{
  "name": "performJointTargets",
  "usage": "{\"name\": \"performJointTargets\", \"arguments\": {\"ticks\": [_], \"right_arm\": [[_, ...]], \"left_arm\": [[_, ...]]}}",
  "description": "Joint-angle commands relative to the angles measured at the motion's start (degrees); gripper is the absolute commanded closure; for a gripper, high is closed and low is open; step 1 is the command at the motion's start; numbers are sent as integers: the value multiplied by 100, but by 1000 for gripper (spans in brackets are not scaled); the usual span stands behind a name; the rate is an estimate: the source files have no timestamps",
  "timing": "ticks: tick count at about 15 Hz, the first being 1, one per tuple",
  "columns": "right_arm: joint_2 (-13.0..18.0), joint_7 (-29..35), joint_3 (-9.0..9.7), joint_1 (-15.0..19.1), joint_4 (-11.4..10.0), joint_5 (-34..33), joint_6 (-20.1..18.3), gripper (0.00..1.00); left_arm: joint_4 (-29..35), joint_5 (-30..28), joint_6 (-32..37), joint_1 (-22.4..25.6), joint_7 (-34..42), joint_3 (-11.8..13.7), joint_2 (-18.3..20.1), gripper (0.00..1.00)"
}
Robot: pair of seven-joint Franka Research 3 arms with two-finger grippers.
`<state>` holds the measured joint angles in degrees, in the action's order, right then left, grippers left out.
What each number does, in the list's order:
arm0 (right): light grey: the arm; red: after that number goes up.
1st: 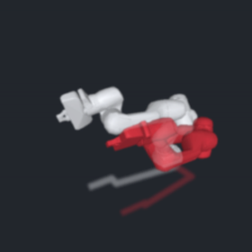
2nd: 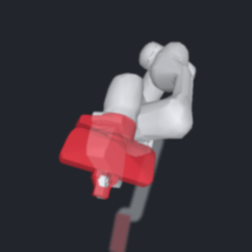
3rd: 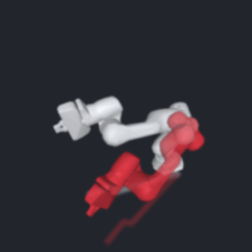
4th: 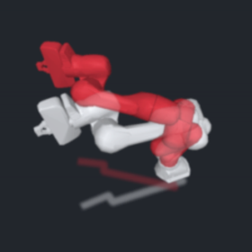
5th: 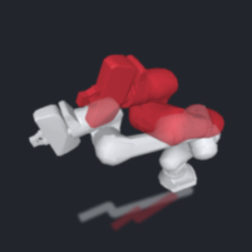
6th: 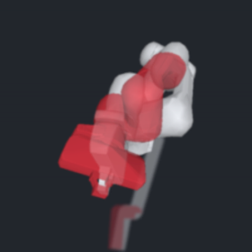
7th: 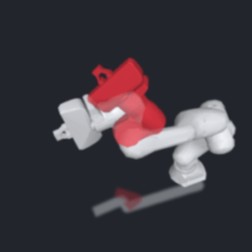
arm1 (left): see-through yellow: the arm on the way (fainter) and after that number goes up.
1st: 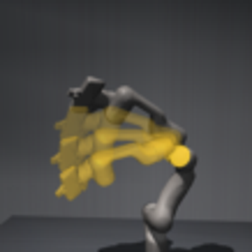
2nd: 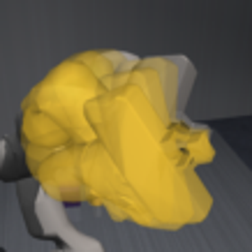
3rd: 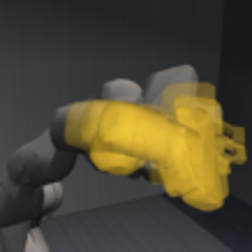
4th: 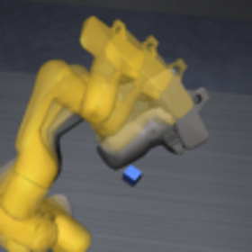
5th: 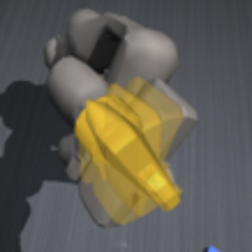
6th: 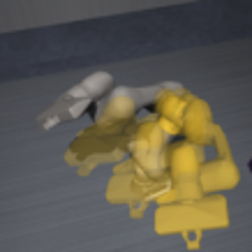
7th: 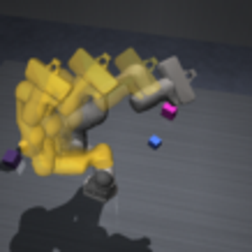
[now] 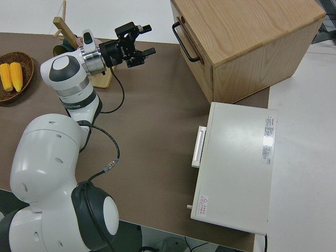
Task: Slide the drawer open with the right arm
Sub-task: 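Close the right gripper around the black drawer handle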
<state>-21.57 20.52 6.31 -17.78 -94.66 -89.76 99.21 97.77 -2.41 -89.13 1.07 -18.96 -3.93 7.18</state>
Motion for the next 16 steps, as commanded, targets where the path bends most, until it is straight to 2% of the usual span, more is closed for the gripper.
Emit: {"name": "performJointTargets", "arguments": {"ticks": [1,4,8,11,16], "right_arm": [[-163,417,-7,-199,-88,-112,-410,19],[-233,567,-7,-349,-105,-103,-631,19],[-330,787,-7,-253,-114,-217,-553,19],[-435,910,-7,-130,-114,-480,-438,19],[-471,910,-16,248,-114,-920,97,19]], "left_arm": [[-21,-5,89,-1,42,24,47,7],[-21,-5,89,-1,42,24,47,7],[-21,-5,89,-1,42,24,47,7],[-21,-5,89,-1,42,24,47,7],[-21,-5,89,-1,42,24,47,7]]}}
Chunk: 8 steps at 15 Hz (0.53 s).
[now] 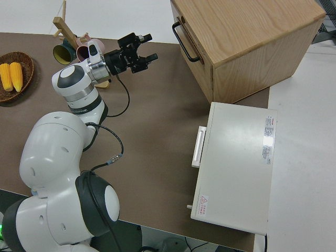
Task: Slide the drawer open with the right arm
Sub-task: 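Close the right gripper around the black drawer handle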
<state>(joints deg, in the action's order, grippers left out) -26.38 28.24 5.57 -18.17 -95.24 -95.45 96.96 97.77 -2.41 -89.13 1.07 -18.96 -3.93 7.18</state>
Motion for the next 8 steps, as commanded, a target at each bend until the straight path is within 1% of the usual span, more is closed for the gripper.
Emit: {"name": "performJointTargets", "arguments": {"ticks": [1,8], "right_arm": [[10,146,58,331,-56,-412,393,19],[1,234,58,648,-56,-720,833,19]], "left_arm": [[-21,-5,89,-1,42,24,47,7],[-21,-5,89,-1,42,24,47,7]]}}
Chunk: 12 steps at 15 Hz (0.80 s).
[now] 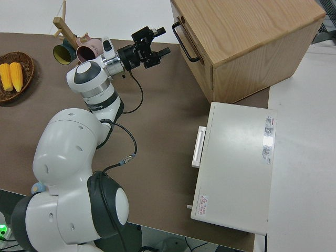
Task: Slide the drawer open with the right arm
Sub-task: 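Close the right gripper around the black drawer handle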
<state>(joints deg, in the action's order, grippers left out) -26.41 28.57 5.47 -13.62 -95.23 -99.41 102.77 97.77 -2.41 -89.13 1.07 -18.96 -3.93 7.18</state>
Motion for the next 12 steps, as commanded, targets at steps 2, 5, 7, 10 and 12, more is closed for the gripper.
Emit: {"name": "performJointTargets", "arguments": {"ticks": [2,5,7,10,12], "right_arm": [[5,211,68,298,-58,-334,305,19],[-4,228,68,404,-58,-403,419,19],[-4,281,68,465,-75,-439,455,19],[-4,290,68,545,-75,-509,595,21],[5,307,68,562,-93,-518,604,135]], "left_arm": [[-21,-5,89,-1,42,24,47,7],[-21,-5,89,-1,42,24,47,7],[-21,-5,97,-1,42,24,47,7],[-21,-5,89,-1,42,24,47,7],[-21,-5,89,-1,42,24,47,7]]}}
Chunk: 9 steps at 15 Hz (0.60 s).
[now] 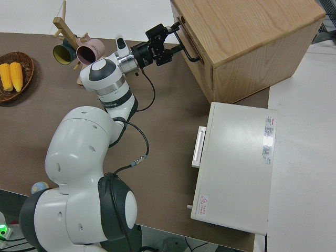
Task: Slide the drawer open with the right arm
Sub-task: 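Close the right gripper around the black drawer handle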
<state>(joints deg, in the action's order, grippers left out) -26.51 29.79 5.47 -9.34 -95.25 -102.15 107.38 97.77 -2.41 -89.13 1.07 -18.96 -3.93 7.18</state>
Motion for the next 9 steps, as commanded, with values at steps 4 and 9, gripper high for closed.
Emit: {"name": "performJointTargets", "arguments": {"ticks": [4,9], "right_arm": [[15,176,68,135,-143,-244,125,940],[50,176,68,126,-231,-235,125,1000]], "left_arm": [[-21,-5,89,-1,42,24,47,7],[-21,-5,89,-1,42,24,47,7]]}}
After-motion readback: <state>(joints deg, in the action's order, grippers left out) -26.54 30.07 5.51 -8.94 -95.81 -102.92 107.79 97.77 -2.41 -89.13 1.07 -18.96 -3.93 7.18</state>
